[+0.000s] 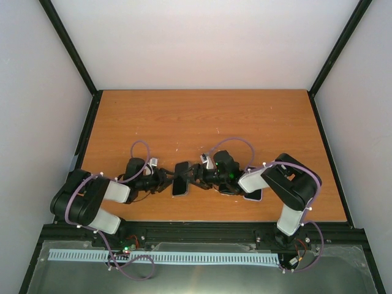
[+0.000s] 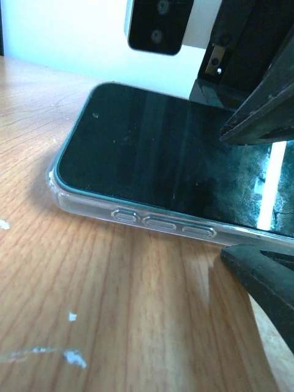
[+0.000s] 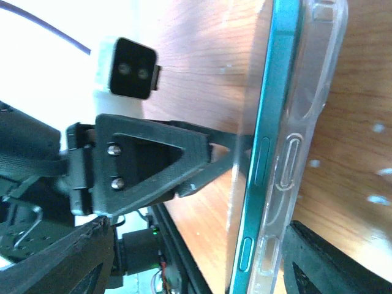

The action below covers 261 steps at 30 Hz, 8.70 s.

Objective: Put the phone into the phone case

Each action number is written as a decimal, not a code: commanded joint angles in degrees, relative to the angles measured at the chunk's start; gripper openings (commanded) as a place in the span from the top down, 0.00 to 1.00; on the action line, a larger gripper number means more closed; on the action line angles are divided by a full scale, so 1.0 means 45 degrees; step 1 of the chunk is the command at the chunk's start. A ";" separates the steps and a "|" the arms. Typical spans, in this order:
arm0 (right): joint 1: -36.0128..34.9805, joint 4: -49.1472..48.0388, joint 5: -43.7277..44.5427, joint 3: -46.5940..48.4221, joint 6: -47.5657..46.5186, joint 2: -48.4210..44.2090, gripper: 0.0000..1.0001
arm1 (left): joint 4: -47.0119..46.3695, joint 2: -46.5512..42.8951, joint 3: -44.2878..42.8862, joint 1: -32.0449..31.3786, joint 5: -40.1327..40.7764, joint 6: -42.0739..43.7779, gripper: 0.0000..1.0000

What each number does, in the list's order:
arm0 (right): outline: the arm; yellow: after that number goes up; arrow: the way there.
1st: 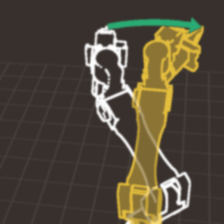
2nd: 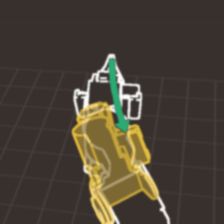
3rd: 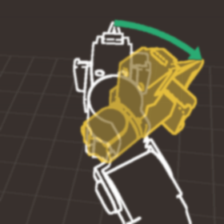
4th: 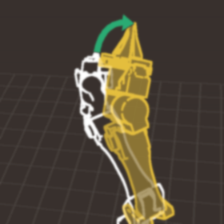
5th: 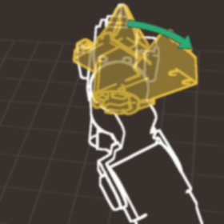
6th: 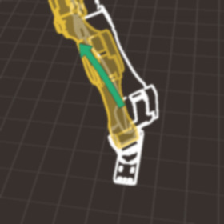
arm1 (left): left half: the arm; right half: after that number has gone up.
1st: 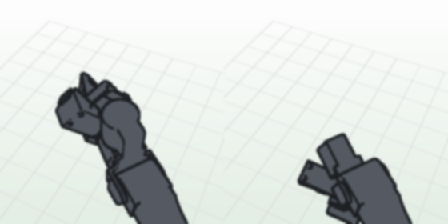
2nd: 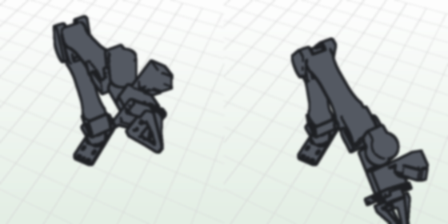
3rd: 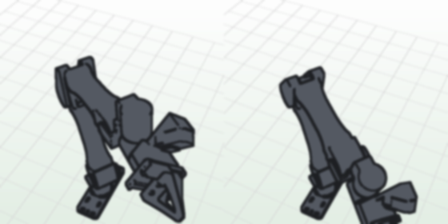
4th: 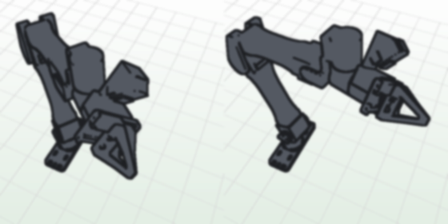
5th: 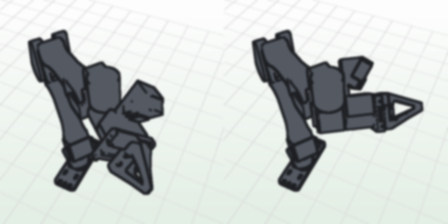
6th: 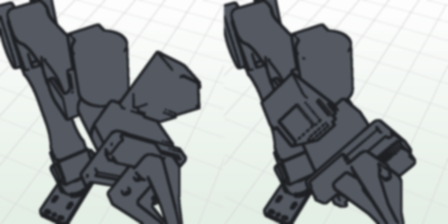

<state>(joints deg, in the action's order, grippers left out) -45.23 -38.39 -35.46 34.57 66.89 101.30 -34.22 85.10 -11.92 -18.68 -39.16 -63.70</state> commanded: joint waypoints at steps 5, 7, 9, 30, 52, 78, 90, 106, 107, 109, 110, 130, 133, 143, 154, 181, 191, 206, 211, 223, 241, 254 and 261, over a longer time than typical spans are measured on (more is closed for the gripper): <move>-0.0241 -0.4626 -0.0886 -0.0216 0.1554 0.0752 0.27 | 0.0572 -0.0458 0.0327 -0.0380 -0.0689 -0.0146 0.53; -0.0256 -0.4785 -0.0879 -0.0220 0.1625 0.0970 0.27 | 0.0587 -0.0554 0.0374 -0.0381 -0.0676 -0.0196 0.52; -0.0238 -0.4778 -0.0870 -0.0221 0.1600 0.1183 0.27 | 0.0686 -0.0653 0.0372 -0.0381 -0.0659 -0.0180 0.52; -0.0255 -0.1997 -0.0129 -0.0098 0.0086 0.1331 0.94 | 0.0637 -0.0368 0.0435 -0.0381 -0.0524 -0.0160 0.52; -0.0261 0.1645 0.1164 0.0041 -0.2469 -0.1231 0.97 | 0.1595 -0.1977 0.0241 -0.0381 -0.0501 -0.0043 0.42; -0.0238 -0.3449 -0.0961 -0.1725 -0.0288 -0.3675 0.61 | -0.1932 -0.6442 0.0677 -0.0381 -0.2835 -0.1236 1.00; -0.0324 -0.4465 -0.1497 -0.2619 0.0336 -0.3604 0.53 | -0.3145 -0.6420 0.0294 -0.0381 -0.2802 -0.0929 1.00; -0.0329 -0.4780 -0.1190 -0.3008 0.1083 -0.4230 0.92 | -0.0972 -0.7425 0.0259 -0.0381 -0.2330 0.0296 1.00; -0.0325 -0.4336 -0.1114 -0.2954 0.0759 -0.4419 0.86 | -0.0961 -0.7424 0.0197 -0.0378 -0.2553 0.0365 1.00; -0.0315 -0.3083 -0.0851 -0.2829 -0.0033 -0.4914 0.75 | -0.0604 -0.7370 -0.0113 -0.0381 -0.3087 0.0631 1.00; -0.0319 -0.2361 -0.0711 -0.2761 -0.0440 -0.5223 0.69 | -0.0453 -0.7351 -0.0242 -0.0381 -0.3348 0.0752 1.00; 0.0002 0.5332 0.1718 0.0216 -0.3976 -0.8439 0.19 | -0.0242 -0.7719 -0.0809 -0.0381 -0.6826 0.1181 1.00; 0.0009 0.4917 0.1306 0.0366 -0.3814 -0.8139 0.21 | -0.0202 -0.7676 -0.0789 -0.0381 -0.6893 0.1253 1.00; 0.0073 0.4256 0.1033 0.0462 -0.3626 -0.7862 0.62 | 0.0707 -0.7388 -0.0848 -0.0381 -0.6683 0.1785 1.00; 0.0110 0.6731 0.2211 0.0912 -0.4275 -0.8113 0.97 | 0.4762 -0.5991 -0.1864 -0.0381 -0.4698 0.3557 1.00; 0.0133 1.1036 0.6291 0.0576 -0.4963 -0.8744 0.00 | 0.5555 -0.2475 -0.3889 -0.0342 -0.0394 0.3634 0.99; 0.0149 1.2588 0.7347 0.1181 -0.5083 -0.8488 0.00 | 0.3891 -0.0178 -0.4064 -0.0342 -0.1081 0.3446 1.00; 0.0149 1.3602 0.7858 0.1626 -0.4984 -0.8551 0.00 | 0.2289 0.1631 -0.2937 -0.0341 -0.1241 0.2663 0.83; 0.0160 1.4102 0.8369 0.1712 -0.5110 -0.9101 0.00 | 0.3161 0.0843 -0.2966 -0.0342 -0.0869 0.2746 0.59; 0.0152 1.4824 0.9412 0.2065 -0.5216 -0.9959 0.00 | 0.8464 -0.3713 -0.4117 -0.0342 0.2365 0.3895 0.00; 0.0169 1.6996 1.0297 0.4565 -0.6391 -1.2246 0.00 | 1.3420 -0.9184 -0.8513 -0.0342 0.4745 0.5646 0.01; 0.0179 1.6730 1.0205 0.3722 -0.5932 -1.3165 0.00 | 1.2355 -1.1378 -0.7024 -0.0342 0.4308 0.5205 0.01; 0.0169 1.6686 1.0013 0.3569 -0.5696 -1.2770 0.00 | 1.2366 -1.1626 -0.6804 -0.0342 0.4365 0.5147 0.00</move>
<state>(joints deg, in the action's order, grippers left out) -44.60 36.73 9.61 51.13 40.23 43.70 22.44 33.61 -41.91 -20.36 -19.11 -40.47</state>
